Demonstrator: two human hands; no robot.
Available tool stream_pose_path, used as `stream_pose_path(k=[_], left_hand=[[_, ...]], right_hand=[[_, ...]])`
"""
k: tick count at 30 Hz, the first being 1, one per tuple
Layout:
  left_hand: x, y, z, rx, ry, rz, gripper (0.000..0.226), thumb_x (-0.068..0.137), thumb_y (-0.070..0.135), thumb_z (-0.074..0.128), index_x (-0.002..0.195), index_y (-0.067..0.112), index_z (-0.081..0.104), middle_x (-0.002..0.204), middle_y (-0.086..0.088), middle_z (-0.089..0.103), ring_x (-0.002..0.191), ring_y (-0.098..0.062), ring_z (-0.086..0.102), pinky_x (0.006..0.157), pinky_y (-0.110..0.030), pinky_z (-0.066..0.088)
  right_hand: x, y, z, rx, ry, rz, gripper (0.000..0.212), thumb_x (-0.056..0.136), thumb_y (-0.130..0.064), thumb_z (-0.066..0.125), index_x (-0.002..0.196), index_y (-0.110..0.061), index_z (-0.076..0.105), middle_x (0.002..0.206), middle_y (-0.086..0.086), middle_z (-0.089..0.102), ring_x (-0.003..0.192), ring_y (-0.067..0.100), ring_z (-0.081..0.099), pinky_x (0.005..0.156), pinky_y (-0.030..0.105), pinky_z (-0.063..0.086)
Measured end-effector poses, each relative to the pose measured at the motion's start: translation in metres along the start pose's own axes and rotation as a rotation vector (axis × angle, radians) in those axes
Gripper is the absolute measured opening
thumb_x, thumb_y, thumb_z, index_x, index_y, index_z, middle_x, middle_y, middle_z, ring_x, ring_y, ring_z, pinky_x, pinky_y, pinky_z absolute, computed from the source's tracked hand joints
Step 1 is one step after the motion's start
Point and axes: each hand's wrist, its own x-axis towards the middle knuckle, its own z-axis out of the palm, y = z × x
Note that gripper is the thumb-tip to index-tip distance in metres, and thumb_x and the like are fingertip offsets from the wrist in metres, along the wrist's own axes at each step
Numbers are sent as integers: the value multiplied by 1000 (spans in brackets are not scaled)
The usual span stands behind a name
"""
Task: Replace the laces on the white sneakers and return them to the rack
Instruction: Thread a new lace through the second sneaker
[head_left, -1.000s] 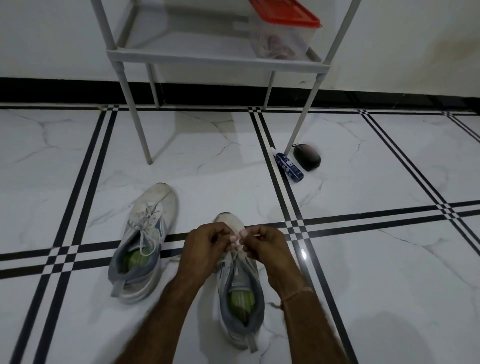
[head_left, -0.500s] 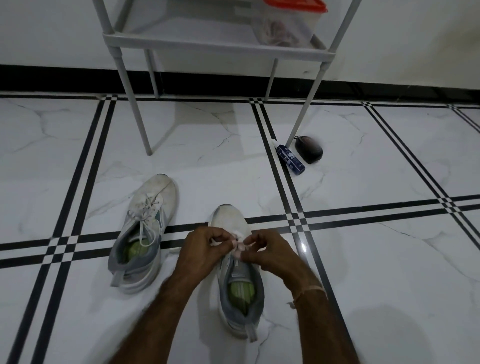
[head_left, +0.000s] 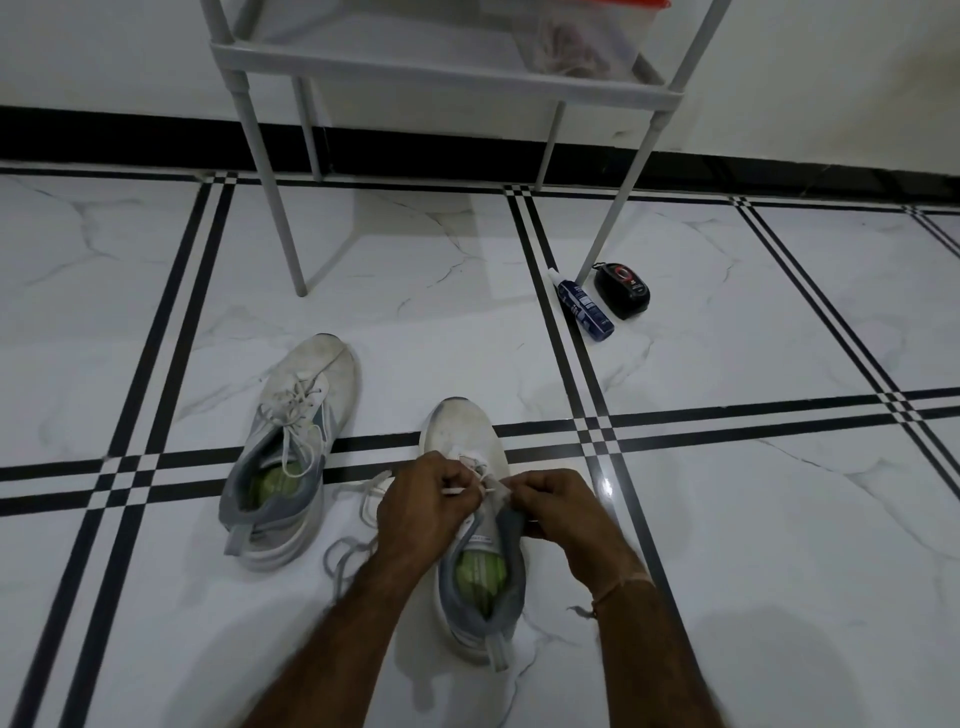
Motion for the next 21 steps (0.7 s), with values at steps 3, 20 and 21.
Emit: stream_pose_path(k=[3, 20, 21], left_hand=[[-1, 3, -1, 27, 12, 5, 11, 79, 30, 80, 75, 30, 70, 89, 12, 68, 86, -11, 65, 78, -33, 53], [9, -13, 6, -3, -123, 89, 7, 86, 31, 76, 83, 27, 72, 92, 10, 65, 90, -9, 66, 86, -37, 55], [10, -11, 6, 13, -138, 89, 5, 87, 31, 75, 84, 27, 71, 94, 9, 65, 92, -9, 65, 88, -38, 55]], right_hand=[[1, 1, 2, 7, -5, 1, 20, 99, 1, 55, 106, 2, 74, 94, 12, 72, 84, 16, 68, 61, 18, 57], [7, 17, 14, 261, 61, 1, 10, 94, -4, 69, 99, 2, 74, 90, 18, 75, 80, 23, 70, 72, 28, 61], [9, 17, 18, 219, 87, -9, 5, 92, -2, 70, 92, 0, 74, 84, 17, 74, 76, 24, 68, 67, 28, 60]])
